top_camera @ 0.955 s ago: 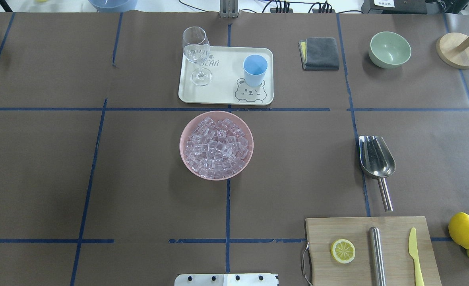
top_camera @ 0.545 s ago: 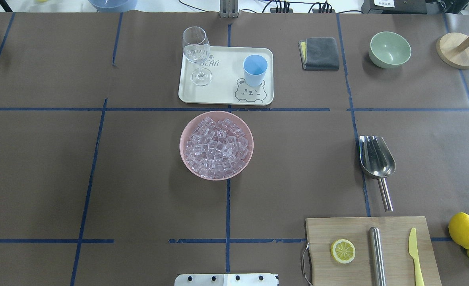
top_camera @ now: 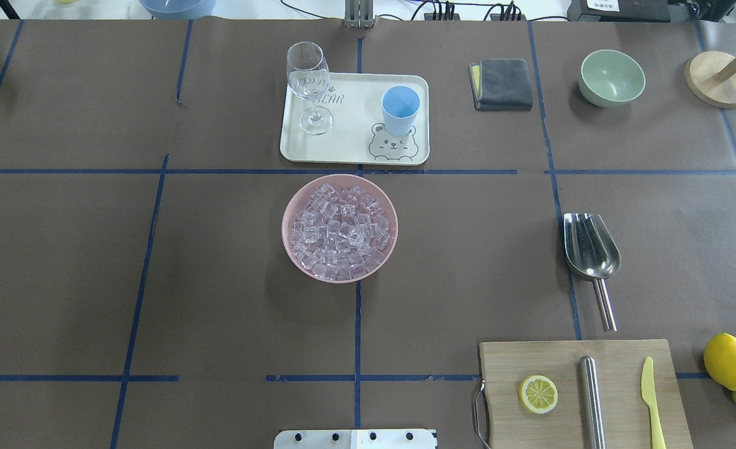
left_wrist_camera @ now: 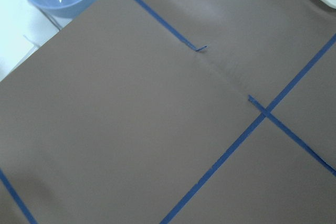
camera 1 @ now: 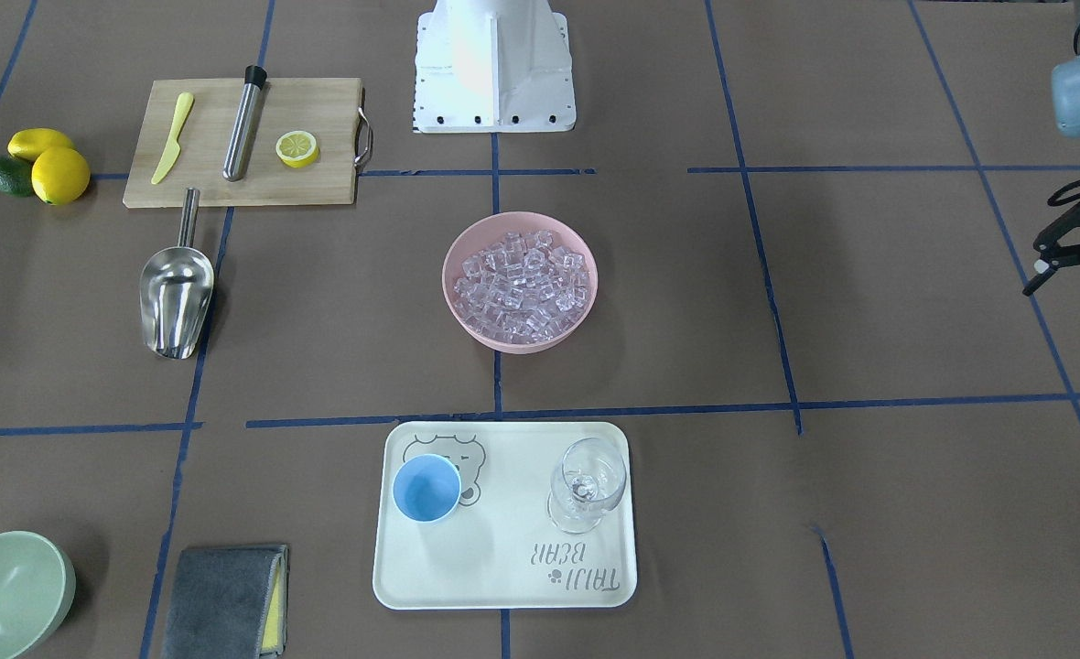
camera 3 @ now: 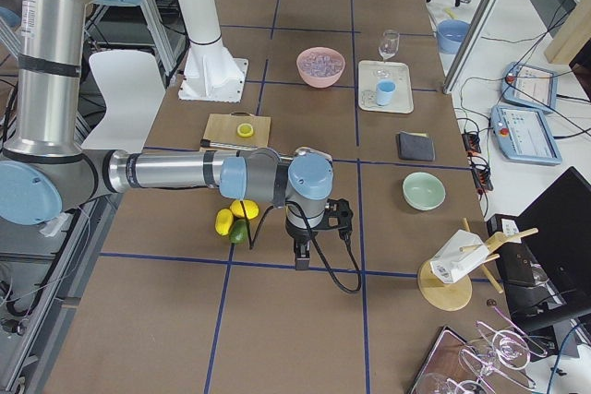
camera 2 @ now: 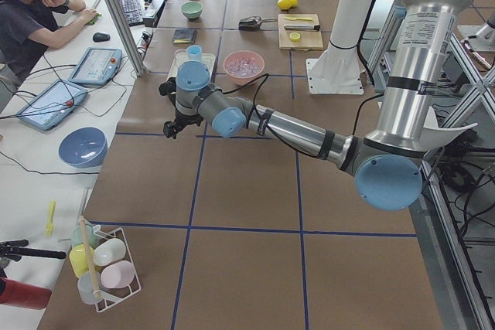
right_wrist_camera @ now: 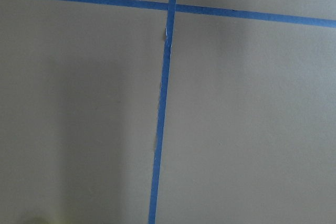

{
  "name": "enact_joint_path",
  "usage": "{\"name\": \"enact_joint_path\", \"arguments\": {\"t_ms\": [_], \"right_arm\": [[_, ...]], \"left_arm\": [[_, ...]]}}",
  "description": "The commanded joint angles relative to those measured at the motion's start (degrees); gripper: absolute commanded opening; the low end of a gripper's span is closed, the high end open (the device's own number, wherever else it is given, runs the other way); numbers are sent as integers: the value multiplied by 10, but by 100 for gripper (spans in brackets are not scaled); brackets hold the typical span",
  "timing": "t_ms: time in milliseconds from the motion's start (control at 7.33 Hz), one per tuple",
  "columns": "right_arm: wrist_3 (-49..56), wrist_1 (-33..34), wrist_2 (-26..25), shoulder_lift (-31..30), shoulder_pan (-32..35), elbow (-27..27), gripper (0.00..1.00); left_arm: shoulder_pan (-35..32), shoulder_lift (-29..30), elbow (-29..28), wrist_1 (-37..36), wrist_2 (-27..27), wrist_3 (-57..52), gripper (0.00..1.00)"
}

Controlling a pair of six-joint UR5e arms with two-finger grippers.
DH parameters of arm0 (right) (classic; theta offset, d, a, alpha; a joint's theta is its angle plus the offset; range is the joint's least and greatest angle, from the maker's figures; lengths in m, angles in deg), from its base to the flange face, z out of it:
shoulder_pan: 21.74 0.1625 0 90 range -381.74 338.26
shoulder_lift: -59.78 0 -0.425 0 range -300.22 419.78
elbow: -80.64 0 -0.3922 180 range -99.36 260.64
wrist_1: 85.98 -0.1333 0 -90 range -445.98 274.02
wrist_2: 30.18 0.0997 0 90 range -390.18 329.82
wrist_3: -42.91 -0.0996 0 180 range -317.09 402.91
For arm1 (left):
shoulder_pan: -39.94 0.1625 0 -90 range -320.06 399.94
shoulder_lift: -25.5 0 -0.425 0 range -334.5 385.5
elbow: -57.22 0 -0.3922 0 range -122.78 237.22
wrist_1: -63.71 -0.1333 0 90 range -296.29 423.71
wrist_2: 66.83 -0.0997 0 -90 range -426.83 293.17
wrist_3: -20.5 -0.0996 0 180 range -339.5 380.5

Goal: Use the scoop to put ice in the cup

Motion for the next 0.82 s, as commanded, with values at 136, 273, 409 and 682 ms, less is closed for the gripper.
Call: {"name": "enact_joint_path", "arguments": {"t_ms": [136,273,409,682], "right_arm": [[0,0,4,1,-7,0,100],[0,0,4,2,-9,0,100],[0,0,5,7,-11,0,100],[-1,0,6,9,-13,0,100]], "left_arm": [[48,2,-27,120,0,9,100],[104,10,-31,146,-4,18,100],[149,27,-32,174,-5,21,100],[213,52,-48,202,-4,19,100]]}}
